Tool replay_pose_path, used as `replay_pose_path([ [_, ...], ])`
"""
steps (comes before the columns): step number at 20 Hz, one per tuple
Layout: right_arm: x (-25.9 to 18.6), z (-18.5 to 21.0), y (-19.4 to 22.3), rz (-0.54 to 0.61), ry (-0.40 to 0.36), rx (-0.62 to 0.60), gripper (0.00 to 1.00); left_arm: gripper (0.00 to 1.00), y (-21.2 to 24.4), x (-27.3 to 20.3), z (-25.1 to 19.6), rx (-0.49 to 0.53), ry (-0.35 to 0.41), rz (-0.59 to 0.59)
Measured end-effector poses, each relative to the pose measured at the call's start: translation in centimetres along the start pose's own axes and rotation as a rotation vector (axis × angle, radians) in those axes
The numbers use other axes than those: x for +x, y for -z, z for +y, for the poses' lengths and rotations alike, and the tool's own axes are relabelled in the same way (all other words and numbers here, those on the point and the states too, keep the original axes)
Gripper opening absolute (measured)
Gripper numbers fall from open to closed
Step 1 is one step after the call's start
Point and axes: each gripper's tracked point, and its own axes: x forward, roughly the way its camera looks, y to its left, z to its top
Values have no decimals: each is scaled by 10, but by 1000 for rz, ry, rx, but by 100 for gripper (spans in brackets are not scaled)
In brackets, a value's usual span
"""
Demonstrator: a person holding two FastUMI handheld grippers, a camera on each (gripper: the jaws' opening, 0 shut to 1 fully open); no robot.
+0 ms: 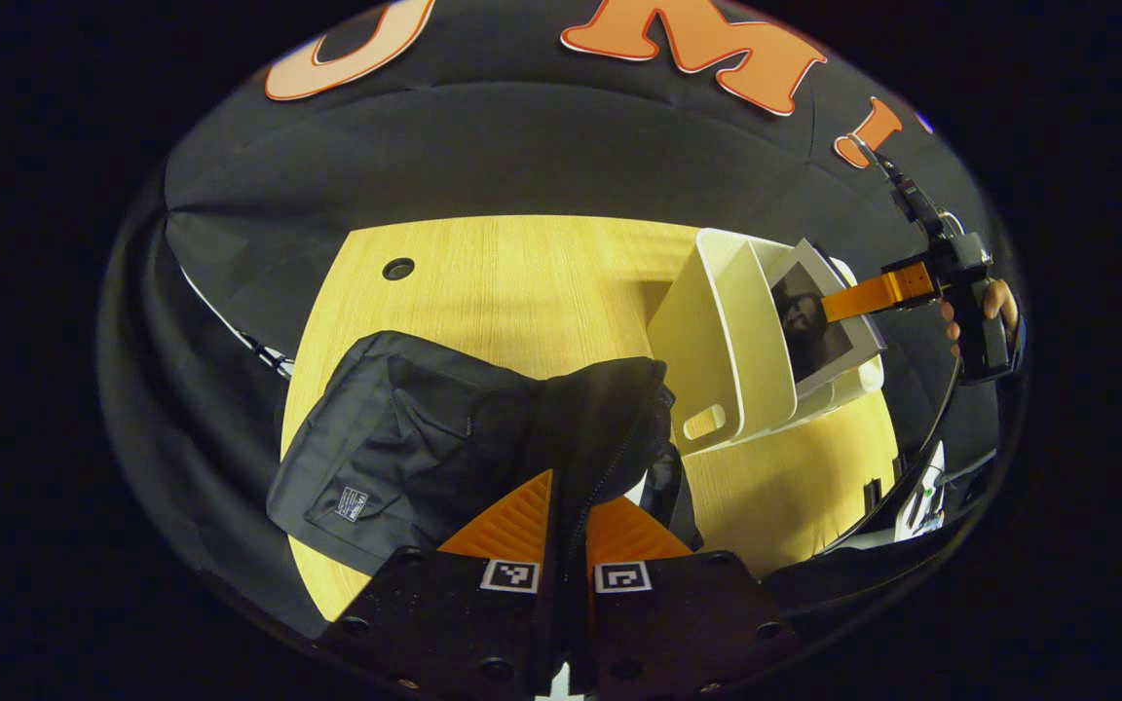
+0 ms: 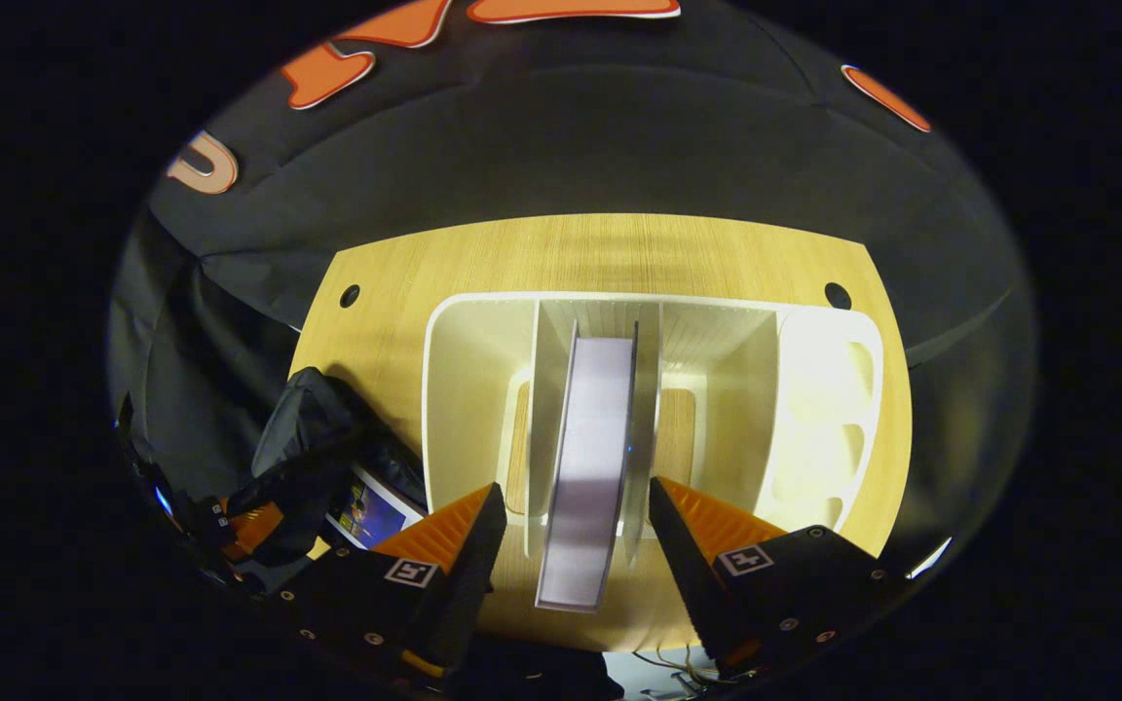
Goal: Open the schoolbag, grab two books from the bookshelf and put them into the schoolbag.
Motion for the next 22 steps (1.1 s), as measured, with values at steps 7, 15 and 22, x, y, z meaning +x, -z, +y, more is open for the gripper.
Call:
replay_pose_path([
  [7, 7, -13, 0, 30, 42, 19, 41, 7, -1, 5, -1, -2, -3, 11],
  [15, -39, -11, 4, -31, 27, 85, 31, 7, -2, 2, -1, 22, 23, -4],
  [22, -123, -5, 9, -171, -4, 142, 30, 7, -1, -5, 2, 51, 58, -30],
])
